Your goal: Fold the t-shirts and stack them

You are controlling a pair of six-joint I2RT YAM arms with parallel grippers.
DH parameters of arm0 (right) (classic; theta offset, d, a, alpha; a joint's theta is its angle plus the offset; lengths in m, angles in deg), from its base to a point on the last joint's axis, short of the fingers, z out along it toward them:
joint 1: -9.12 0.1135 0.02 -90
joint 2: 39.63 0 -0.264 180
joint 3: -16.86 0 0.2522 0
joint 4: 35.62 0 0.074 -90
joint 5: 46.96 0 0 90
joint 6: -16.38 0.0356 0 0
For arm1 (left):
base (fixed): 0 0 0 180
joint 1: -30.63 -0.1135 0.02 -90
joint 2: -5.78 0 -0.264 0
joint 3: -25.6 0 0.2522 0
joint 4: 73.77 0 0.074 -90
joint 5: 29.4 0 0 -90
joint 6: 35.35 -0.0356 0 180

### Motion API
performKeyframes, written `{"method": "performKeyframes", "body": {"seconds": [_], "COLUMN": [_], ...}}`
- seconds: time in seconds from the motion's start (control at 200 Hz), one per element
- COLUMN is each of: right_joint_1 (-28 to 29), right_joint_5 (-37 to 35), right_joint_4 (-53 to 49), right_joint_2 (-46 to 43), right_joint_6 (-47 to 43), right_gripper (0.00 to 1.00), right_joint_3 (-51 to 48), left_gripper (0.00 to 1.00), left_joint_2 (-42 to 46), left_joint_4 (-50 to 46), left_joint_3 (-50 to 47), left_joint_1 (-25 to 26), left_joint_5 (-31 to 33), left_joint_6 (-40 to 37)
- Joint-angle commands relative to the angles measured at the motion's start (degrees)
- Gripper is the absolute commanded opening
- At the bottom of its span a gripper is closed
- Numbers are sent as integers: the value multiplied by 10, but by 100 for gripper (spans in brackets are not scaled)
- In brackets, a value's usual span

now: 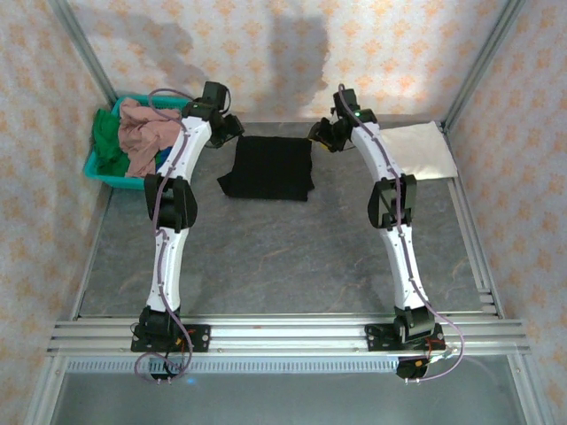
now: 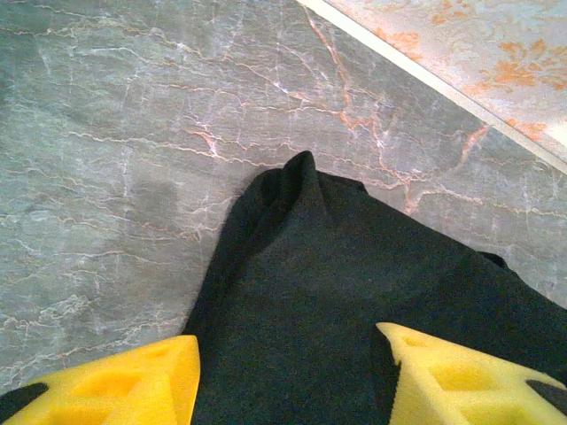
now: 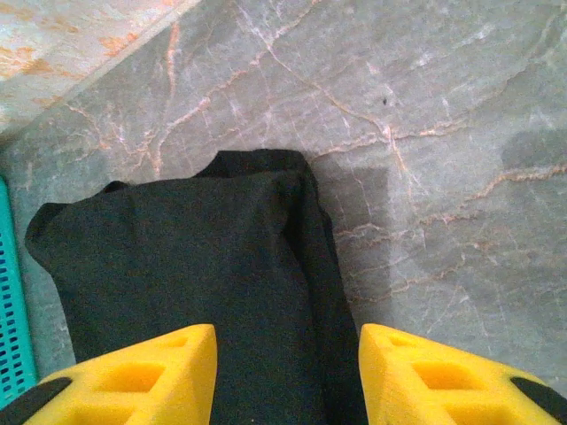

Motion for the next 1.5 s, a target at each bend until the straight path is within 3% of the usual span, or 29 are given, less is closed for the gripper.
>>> {"method": "performKeyframes", "body": {"seconds": [0.0, 0.115, 0.23, 0.355, 0.495, 0.671, 0.826, 0.936, 1.091, 1.216, 1.331, 1.496], "right_joint_1": [14, 34, 49, 64, 93, 122, 171, 225, 234, 206, 165, 124], "right_joint_5": [-6, -5, -22, -63, -63, -107, -108, -84, -105, -158, -201, -164], "right_joint_4": [51, 58, 14, -3, 20, 66, 101, 101, 32, 21, 34, 43], "right_joint_2": [-43, -17, 15, 0, -54, -155, -263, -317, -394, -421, -381, -280], "right_joint_6": [-18, -33, -49, -59, -81, -54, -16, -3, -8, -36, -50, -86], "right_gripper": [46, 42, 29, 27, 16, 13, 12, 14, 18, 36, 42, 52], "right_joint_3": [-49, -49, -16, -62, -192, -403, -587, -644, -613, -570, -538, -459], "left_gripper": [55, 55, 54, 54, 54, 56, 72, 84, 90, 91, 91, 90], "left_joint_2": [23, -12, -62, -96, -141, -151, -97, -45, 63, 169, 271, 365], "left_joint_4": [0, 15, 11, 28, 34, 23, 3, -7, 2, 34, 92, 158], "left_joint_3": [-33, -41, -2, 20, 61, 84, 83, 62, -47, -202, -378, -580], "left_joint_1": [22, 32, 32, 30, 30, 30, 29, 29, 33, 41, 50, 68], "left_joint_5": [3, -8, 0, 4, -25, -60, -54, -62, -63, -50, -32, -25], "left_joint_6": [-25, -38, -31, -17, -9, -22, -66, -91, -110, -116, -99, -53]}}
